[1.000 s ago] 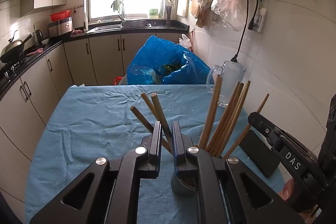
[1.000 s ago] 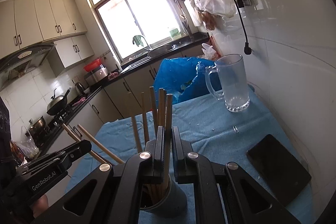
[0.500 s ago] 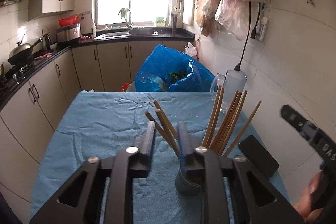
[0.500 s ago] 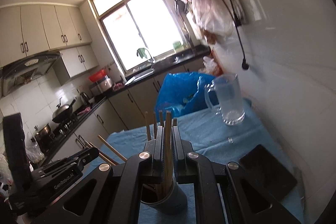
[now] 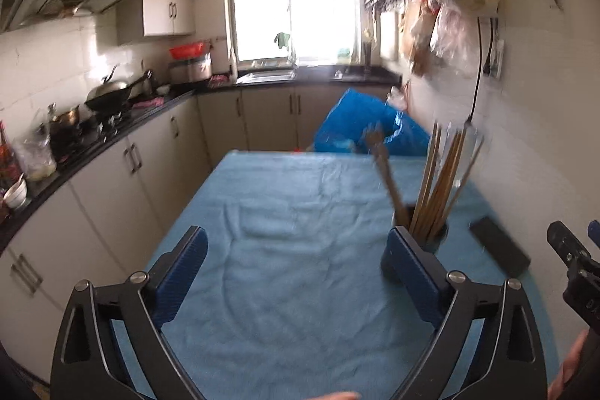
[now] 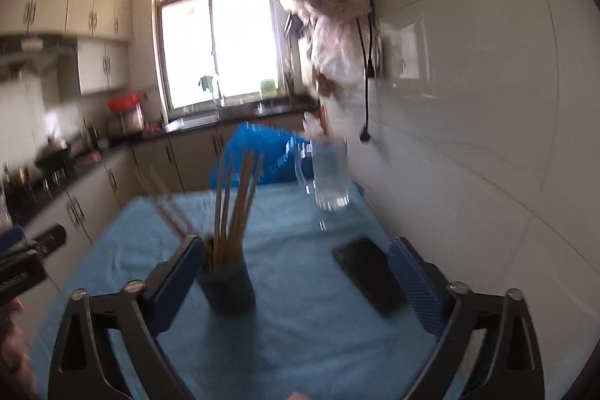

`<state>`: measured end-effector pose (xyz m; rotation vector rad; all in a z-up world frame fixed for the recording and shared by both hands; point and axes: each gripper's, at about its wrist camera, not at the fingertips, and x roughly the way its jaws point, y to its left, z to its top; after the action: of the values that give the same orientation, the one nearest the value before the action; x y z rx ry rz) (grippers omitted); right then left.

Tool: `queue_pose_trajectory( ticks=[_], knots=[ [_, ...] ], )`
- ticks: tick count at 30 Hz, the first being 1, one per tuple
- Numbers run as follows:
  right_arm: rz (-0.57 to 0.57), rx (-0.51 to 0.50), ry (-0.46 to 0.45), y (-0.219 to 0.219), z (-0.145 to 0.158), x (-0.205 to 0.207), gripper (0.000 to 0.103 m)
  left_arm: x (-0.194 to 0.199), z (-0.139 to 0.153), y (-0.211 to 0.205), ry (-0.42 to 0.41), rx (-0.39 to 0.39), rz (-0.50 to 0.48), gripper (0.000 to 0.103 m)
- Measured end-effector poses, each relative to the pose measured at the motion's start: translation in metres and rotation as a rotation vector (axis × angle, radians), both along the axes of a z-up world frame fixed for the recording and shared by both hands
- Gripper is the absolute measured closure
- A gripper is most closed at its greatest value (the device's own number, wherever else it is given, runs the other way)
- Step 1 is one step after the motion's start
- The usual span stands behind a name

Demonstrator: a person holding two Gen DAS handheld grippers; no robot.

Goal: Organize utensils

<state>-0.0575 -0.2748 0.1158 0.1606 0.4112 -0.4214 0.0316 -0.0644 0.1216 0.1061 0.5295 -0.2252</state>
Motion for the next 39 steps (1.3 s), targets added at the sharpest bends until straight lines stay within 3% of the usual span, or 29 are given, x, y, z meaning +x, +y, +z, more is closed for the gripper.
queue_pose_trajectory(
  ticks=[6, 10, 17, 29, 39],
  knots=[
    [-0.009, -0.028, 0.067, 0.031, -0.016, -0.028, 0.000, -0.027, -0.019, 0.027, 0.045, 0.027, 0.036, 0.002],
    [-0.030, -0.020, 0.048, 0.049, -0.019, -0.048, 0.000, -0.038, -0.022, 0.042, 0.069, 0.021, 0.059, 0.002],
    [-0.033, -0.019, 0.071, 0.061, -0.025, -0.052, 0.000, -0.056, -0.035, 0.044, 0.059, 0.102, 0.158, 0.002],
    [-0.024, -0.018, 0.123, 0.062, -0.034, -0.038, 0.000, -0.054, -0.047, 0.028, 0.092, 0.157, 0.081, 0.002],
    [-0.017, -0.014, 0.155, 0.063, -0.042, -0.031, 0.000, -0.048, -0.053, 0.029, 0.113, 0.158, 0.077, 0.002]
  ],
)
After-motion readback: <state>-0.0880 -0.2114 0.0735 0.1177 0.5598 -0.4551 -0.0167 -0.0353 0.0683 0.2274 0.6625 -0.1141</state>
